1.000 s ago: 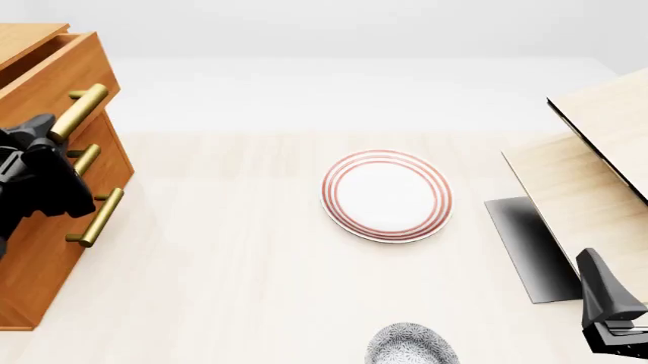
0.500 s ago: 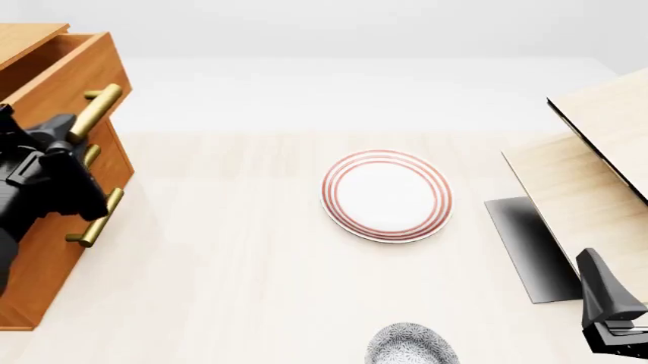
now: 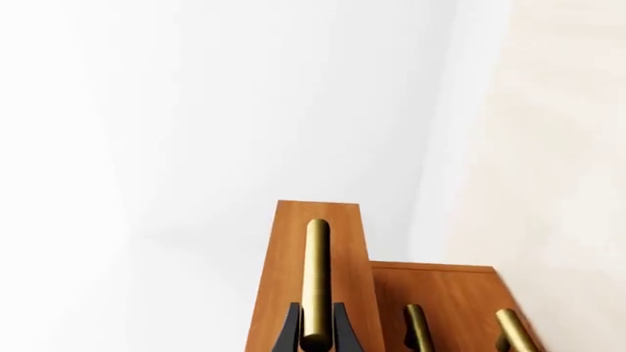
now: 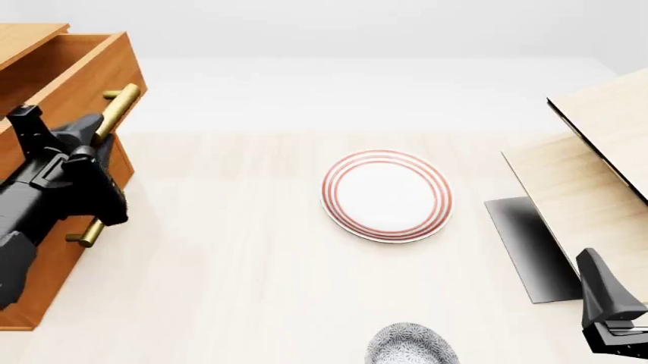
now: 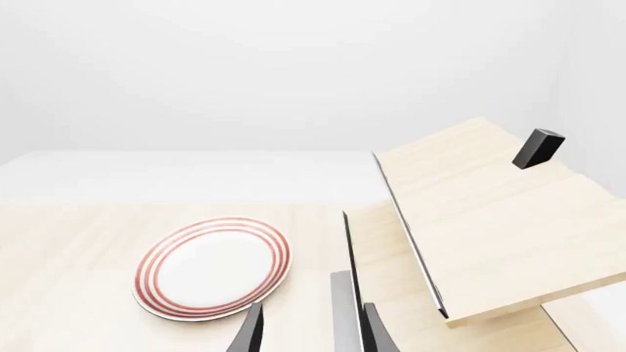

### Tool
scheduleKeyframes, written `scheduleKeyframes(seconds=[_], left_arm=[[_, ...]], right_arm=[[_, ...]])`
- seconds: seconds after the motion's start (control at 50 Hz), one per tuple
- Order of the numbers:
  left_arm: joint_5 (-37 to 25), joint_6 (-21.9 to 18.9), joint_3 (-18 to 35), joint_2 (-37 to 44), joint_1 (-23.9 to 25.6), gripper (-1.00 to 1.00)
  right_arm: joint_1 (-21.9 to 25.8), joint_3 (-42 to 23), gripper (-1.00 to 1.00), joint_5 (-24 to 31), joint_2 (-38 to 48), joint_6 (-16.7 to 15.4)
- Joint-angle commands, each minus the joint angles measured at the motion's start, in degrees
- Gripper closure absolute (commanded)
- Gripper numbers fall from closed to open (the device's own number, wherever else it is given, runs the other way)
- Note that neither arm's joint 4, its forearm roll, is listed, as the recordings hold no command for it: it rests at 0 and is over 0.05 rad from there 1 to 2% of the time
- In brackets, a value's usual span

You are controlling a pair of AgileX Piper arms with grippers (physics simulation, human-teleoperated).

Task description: Open the top drawer of the cabinet and put the bowl in it.

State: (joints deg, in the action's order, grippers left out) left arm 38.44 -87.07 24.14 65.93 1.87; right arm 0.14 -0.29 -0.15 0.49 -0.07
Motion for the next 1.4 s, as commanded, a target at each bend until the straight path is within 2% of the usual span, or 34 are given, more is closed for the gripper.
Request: scheduleKeyframes(seconds=[0.02,0.1,0.12,0.34,0.4,0.44,0.68,0.7,0.72,0.74,0.78,0.82,0.84,0.86,0.88,0.94,0.96,1.0,1.02,1.04,1.06,1.08,1.12,1.16,1.18,1.22,1.24,1.28,1.3,1.32,1.34,1.36,1.4], left_arm=[[4.1,-0.53,0.93,1.1,6.41,1.0],[4.06,0.23,0.86,1.81,7.81,1.0],[4.62,-0.11,0.65,2.29,7.76,-1.0],[7.3,-0.16,-0.86,2.69,10.4,-1.0],[6.29,0.6,-0.37,2.25,11.34,-1.0],[8.09,-0.81,-1.22,2.27,11.59,-1.0],[3.42,0.2,-0.56,-2.78,13.63,-1.0],[1.76,0.95,0.31,-2.13,16.02,-1.0],[-1.88,3.39,1.01,-4.9,14.32,-1.0],[-2.48,3.52,0.77,-5.97,13.08,-1.0],[-6.57,6.65,2.32,-8.31,12.74,-1.0],[-6.21,6.81,1.58,-9.49,12.29,-1.0],[-8.12,8.29,1.94,-11.01,11.24,-1.0],[-12.7,11.37,4.49,-11.03,13.07,-1.0],[-14.01,13.39,5.5,-13.05,13.12,-1.0],[-17.41,16.3,7.23,-14.11,14.23,-1.0],[-20.49,18.0,7.72,-15.55,12.32,-1.0],[-20.86,18.85,8.24,-15.79,13.13,-1.0],[-25.88,21.58,9.57,-15.77,11.46,-1.0],[-28.21,23.79,11.98,-13.13,13.95,-1.0],[-28.23,23.79,12.03,-13.11,13.95,-1.0],[-29.84,25.32,11.21,-16.86,9.45,-1.0],[-33.88,30.16,14.66,-16.04,10.48,-1.0],[-36.15,31.52,14.72,-17.44,7.92,-1.0],[-36.63,32.61,15.36,-16.66,9.13,-1.0],[-39.61,35.74,16.7,-16.97,7.76,-1.0],[-40.2,36.47,17.31,-15.96,8.75,-1.0],[-43.54,41.11,20.17,-15.58,9.57,-1.0],[-43.56,41.12,20.19,-15.57,9.57,-1.0],[-46.33,44.17,22.09,-13.96,9.61,-1.0],[-46.31,44.7,22.63,-13.38,10.62,-1.0],[-46.97,44.46,22.13,-14.24,9.08,-1.0],[-49.57,47.01,24.02,-14.18,8.38,-1.0]], right_arm=[[0.01,0.04,-1.0,0.03,-0.05,-0.03],[0.02,0.04,-1.0,0.02,-0.05,-0.03],[0.03,0.05,-1.0,0.02,-0.04,-0.01],[0.03,0.05,-1.0,0.02,-0.05,0.02],[0.01,0.05,-1.0,0.03,-0.05,-0.01],[0.02,0.04,-1.0,0.02,-0.07,0.0],[0.02,0.04,-1.0,0.02,-0.06,-0.01],[0.02,0.05,-1.0,0.02,-0.06,0.03],[0.01,0.05,-1.0,0.03,-0.04,0.0],[0.02,0.04,-1.0,0.02,-0.05,-0.02],[0.01,0.04,-1.0,0.02,-0.08,0.01],[0.01,0.04,-1.0,0.03,-0.05,-0.02],[0.01,0.05,-1.0,0.03,-0.05,0.0],[0.01,0.05,-1.0,0.03,-0.04,0.03],[0.02,0.04,-1.0,0.02,-0.07,0.0],[0.02,0.05,-1.0,0.02,-0.05,0.01],[0.01,0.04,-1.0,0.02,-0.06,-0.02],[0.01,0.05,-1.0,0.03,-0.04,0.01],[0.03,0.05,-1.0,0.02,-0.05,0.02],[0.03,0.04,-1.0,0.02,-0.07,0.0],[0.03,0.04,-1.0,0.02,-0.07,0.0],[0.02,0.04,-1.0,0.02,-0.06,-0.02],[0.03,0.05,-1.0,0.02,-0.06,0.01],[0.01,0.05,-1.0,0.03,-0.03,0.01],[0.02,0.05,-1.0,0.02,-0.07,0.02],[0.01,0.05,-1.0,0.03,-0.05,-0.01],[0.02,0.04,-1.0,0.02,-0.07,-0.01],[0.02,0.05,-1.0,0.02,-0.06,0.02],[0.02,0.05,-1.0,0.02,-0.06,0.02],[0.01,0.05,-1.0,0.02,-0.06,0.0],[0.02,0.05,-1.0,0.02,-0.05,0.0],[0.02,0.04,-1.0,0.02,-0.09,0.0],[0.01,0.04,-1.0,0.02,-0.07,-0.02]])
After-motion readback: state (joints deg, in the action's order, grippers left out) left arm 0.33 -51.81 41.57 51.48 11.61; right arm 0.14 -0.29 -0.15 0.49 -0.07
